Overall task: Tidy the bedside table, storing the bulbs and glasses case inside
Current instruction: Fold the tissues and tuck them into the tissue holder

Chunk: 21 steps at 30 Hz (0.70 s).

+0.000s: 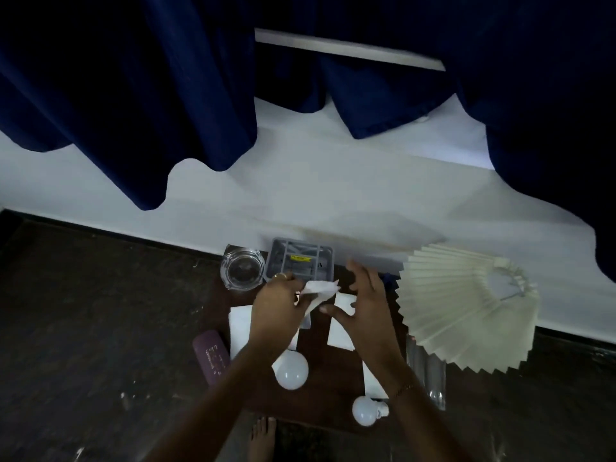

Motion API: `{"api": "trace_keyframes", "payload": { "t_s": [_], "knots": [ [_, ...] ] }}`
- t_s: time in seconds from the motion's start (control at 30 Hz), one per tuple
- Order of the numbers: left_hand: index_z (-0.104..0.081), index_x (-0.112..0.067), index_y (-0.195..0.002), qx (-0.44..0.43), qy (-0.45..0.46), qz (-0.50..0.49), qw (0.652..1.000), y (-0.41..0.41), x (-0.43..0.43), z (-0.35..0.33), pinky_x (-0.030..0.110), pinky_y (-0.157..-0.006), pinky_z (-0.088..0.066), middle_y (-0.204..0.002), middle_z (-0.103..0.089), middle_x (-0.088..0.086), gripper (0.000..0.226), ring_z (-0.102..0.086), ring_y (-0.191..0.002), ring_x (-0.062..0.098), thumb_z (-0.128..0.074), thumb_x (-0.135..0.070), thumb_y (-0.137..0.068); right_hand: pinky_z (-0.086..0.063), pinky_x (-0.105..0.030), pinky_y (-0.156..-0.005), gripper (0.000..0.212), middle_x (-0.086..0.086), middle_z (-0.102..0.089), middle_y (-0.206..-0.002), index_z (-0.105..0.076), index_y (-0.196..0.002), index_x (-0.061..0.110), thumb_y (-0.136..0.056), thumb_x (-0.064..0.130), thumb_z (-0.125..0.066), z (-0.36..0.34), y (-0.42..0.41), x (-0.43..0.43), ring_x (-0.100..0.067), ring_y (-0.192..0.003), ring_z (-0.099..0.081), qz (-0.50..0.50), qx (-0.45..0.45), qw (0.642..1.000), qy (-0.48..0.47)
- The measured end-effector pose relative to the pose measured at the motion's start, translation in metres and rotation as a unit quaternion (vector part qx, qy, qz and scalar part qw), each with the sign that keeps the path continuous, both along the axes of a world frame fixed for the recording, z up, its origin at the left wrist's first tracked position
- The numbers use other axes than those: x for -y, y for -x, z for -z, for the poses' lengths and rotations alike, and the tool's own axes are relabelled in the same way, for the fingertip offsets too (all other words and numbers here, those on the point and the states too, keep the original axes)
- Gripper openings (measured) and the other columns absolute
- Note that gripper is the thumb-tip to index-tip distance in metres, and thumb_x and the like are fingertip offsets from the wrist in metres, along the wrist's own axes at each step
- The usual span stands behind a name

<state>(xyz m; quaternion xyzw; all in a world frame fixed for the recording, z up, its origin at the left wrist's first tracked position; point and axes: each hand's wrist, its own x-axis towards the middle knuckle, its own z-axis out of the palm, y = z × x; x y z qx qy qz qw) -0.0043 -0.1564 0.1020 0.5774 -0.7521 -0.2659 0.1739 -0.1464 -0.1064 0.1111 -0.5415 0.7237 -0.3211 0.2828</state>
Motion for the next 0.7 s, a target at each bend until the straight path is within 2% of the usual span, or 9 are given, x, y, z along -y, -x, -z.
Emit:
{"api": "trace_keyframes", "payload": {
  "t_s": [0.07, 0.2, 0.27, 0.37, 0.47, 0.53, 0.6, 0.7],
  "knots": [
    [-0.068, -0.007, -0.077, -0.010, 0.005, -0.005, 1.000, -0.004, 0.015, -0.005, 0.024, -0.060, -0.038, -0.083, -0.064, 0.005, 0.019, -0.060, -0.072, 0.021, -0.068, -0.026, -0.081, -0.044, -0.020, -0.084, 0.076, 0.000, -0.049, -0.125, -0.040, -0.137, 0.014, -0.072, 0.020, -0.078, -0.001, 0.000, 0.016, -0.010, -0.097, -0.054, 0.019, 0.025, 0.999, -0.039],
    [-0.069, -0.007, -0.078, -0.018, 0.027, 0.010, 0.999, -0.002, 0.022, -0.018, 0.029, -0.060, -0.046, -0.082, -0.067, 0.005, 0.024, -0.061, -0.073, 0.021, -0.069, -0.031, -0.080, -0.040, -0.002, -0.063, 0.035, -0.003, -0.067, -0.093, -0.065, -0.108, 0.008, -0.075, 0.016, -0.073, -0.001, 0.002, 0.034, -0.012, -0.079, -0.061, -0.001, 0.024, 0.997, -0.072],
    [-0.069, -0.007, -0.078, -0.025, 0.039, 0.009, 0.999, -0.004, 0.029, -0.025, 0.032, -0.061, -0.048, -0.081, -0.067, 0.005, 0.024, -0.061, -0.071, 0.022, -0.069, -0.031, -0.080, -0.037, -0.004, -0.053, 0.020, 0.003, -0.063, -0.079, -0.068, -0.095, 0.008, -0.079, 0.020, -0.070, -0.003, -0.002, 0.042, -0.006, -0.064, -0.054, -0.020, -0.018, 0.997, -0.067],
    [-0.072, -0.009, -0.086, -0.039, 0.021, 0.033, 0.998, -0.012, 0.093, 0.002, 0.035, -0.065, -0.051, -0.082, -0.070, 0.004, 0.021, -0.062, -0.072, 0.021, -0.069, -0.029, -0.081, -0.029, -0.012, -0.054, 0.017, -0.005, -0.067, -0.078, -0.070, -0.090, 0.006, -0.082, 0.022, -0.067, 0.024, -0.015, 0.102, -0.010, -0.063, -0.051, 0.020, -0.096, 0.994, -0.048],
    [-0.072, -0.013, -0.092, -0.061, 0.018, 0.019, 0.998, -0.008, 0.103, -0.004, 0.026, -0.065, -0.047, -0.087, -0.072, 0.002, 0.019, -0.060, -0.068, 0.012, -0.071, -0.027, -0.078, -0.034, -0.013, -0.062, 0.017, -0.009, -0.070, -0.084, -0.071, -0.093, 0.005, -0.084, 0.018, -0.065, 0.021, -0.011, 0.113, -0.017, -0.070, -0.058, 0.024, -0.107, 0.994, -0.025],
    [-0.073, -0.016, -0.095, -0.056, 0.003, 0.016, 0.998, -0.008, 0.107, -0.002, 0.021, -0.067, -0.045, -0.091, -0.073, 0.000, 0.018, -0.059, -0.068, 0.009, -0.071, -0.024, -0.078, -0.035, -0.010, -0.059, 0.017, -0.009, -0.069, -0.086, -0.070, -0.094, 0.004, -0.085, 0.018, -0.064, 0.022, -0.010, 0.115, -0.011, -0.067, -0.053, 0.023, -0.115, 0.993, -0.020],
    [-0.073, -0.016, -0.089, -0.038, -0.006, 0.023, 0.999, -0.012, 0.113, 0.004, 0.024, -0.069, -0.048, -0.088, -0.073, 0.002, 0.012, -0.063, -0.071, 0.014, -0.069, -0.022, -0.080, -0.028, -0.004, -0.053, 0.016, -0.009, -0.067, -0.082, -0.069, -0.090, 0.004, -0.086, 0.018, -0.064, 0.026, -0.008, 0.118, -0.006, -0.061, -0.045, 0.033, -0.115, 0.993, -0.014],
    [-0.074, -0.014, -0.089, -0.029, -0.012, 0.037, 0.999, -0.013, 0.120, 0.017, 0.033, -0.077, -0.052, -0.088, -0.073, 0.004, 0.011, -0.065, -0.077, 0.019, -0.066, -0.018, -0.083, -0.028, -0.006, -0.054, 0.014, -0.010, -0.067, -0.080, -0.069, -0.088, 0.003, -0.085, 0.016, -0.064, 0.036, -0.009, 0.122, -0.010, -0.062, -0.047, 0.045, -0.115, 0.992, -0.011]
  ]
}}
